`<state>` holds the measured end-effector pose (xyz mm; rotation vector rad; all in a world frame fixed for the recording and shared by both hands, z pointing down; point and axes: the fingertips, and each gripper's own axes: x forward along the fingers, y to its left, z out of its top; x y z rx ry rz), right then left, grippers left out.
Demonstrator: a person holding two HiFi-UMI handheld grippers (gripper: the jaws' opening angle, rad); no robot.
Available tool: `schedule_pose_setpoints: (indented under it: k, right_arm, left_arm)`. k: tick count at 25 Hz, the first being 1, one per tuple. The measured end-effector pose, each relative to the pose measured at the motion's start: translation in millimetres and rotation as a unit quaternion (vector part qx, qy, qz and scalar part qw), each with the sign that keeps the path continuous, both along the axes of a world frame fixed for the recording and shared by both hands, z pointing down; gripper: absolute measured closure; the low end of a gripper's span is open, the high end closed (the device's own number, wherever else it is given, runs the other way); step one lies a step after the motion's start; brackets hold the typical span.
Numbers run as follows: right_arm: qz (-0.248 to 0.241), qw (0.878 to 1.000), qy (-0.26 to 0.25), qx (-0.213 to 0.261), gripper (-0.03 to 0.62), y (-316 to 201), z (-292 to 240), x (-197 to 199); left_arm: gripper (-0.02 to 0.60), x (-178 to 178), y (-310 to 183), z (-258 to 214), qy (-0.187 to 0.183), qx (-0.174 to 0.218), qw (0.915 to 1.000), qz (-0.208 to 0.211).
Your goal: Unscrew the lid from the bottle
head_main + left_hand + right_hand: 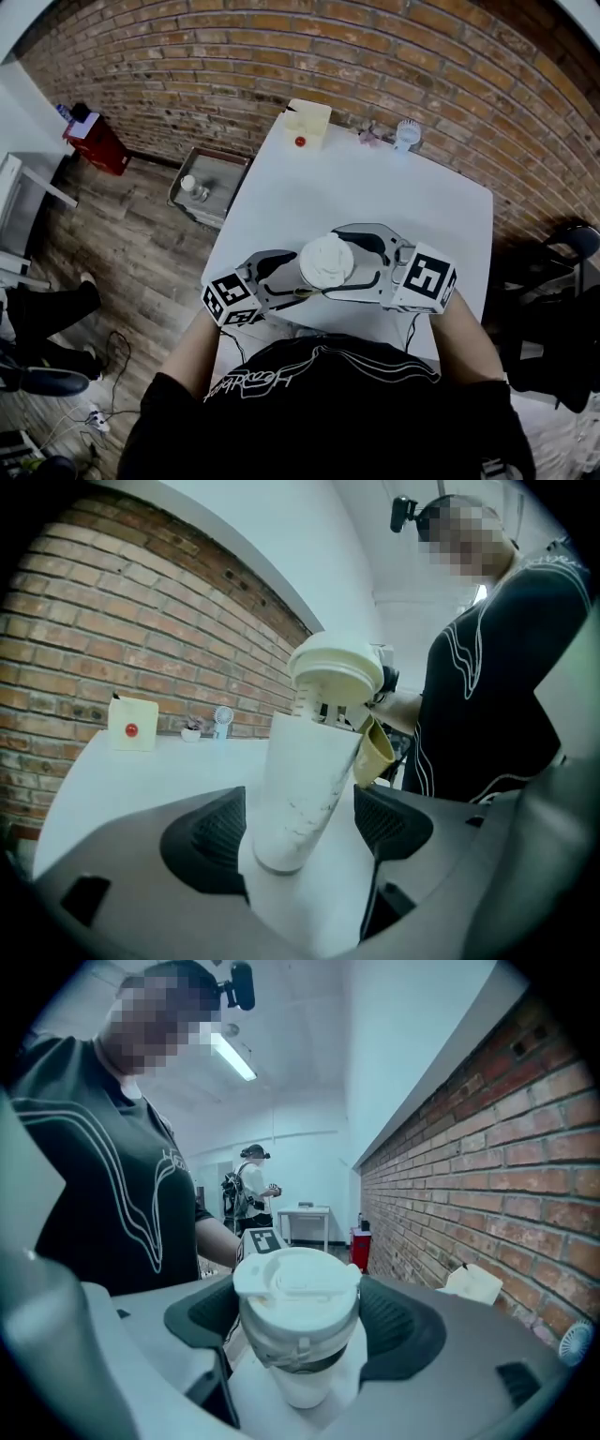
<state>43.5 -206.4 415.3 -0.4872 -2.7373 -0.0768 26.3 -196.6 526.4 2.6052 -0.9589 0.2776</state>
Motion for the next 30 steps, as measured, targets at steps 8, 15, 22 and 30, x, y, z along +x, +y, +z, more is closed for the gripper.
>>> schedule_pose_setpoints:
  k: [8,15,22,30]
  right_arm:
    - [0.081,0.993,-0.081,-0.021,0.203,-22.2,-57.8,29.9]
    - [0.168,0.975,-0.143,-0.016,0.203,-13.4,-101.9,52.9]
    - [0.251,0.952,-0.174,0.006,0.204,22.4,-127.3,69.5]
    - [0.32,0.928,-0.192,-0.005,0.204,65.7,-138.1,108.2]
  left_arm:
    - [0.224,-45.6,27.5,-36.9,0.028,0.024,0.9953,-0.089]
    - [0.529,-64.4,50.6,-116.0,-0.011,0.082,0.982,-0.17]
    - [0.546,-55.0,81.4,-180.0,-0.022,0.09,0.9694,-0.227]
    - [0.549,-21.7,120.0,-197.5,-0.013,0.1,0.9724,-0.21]
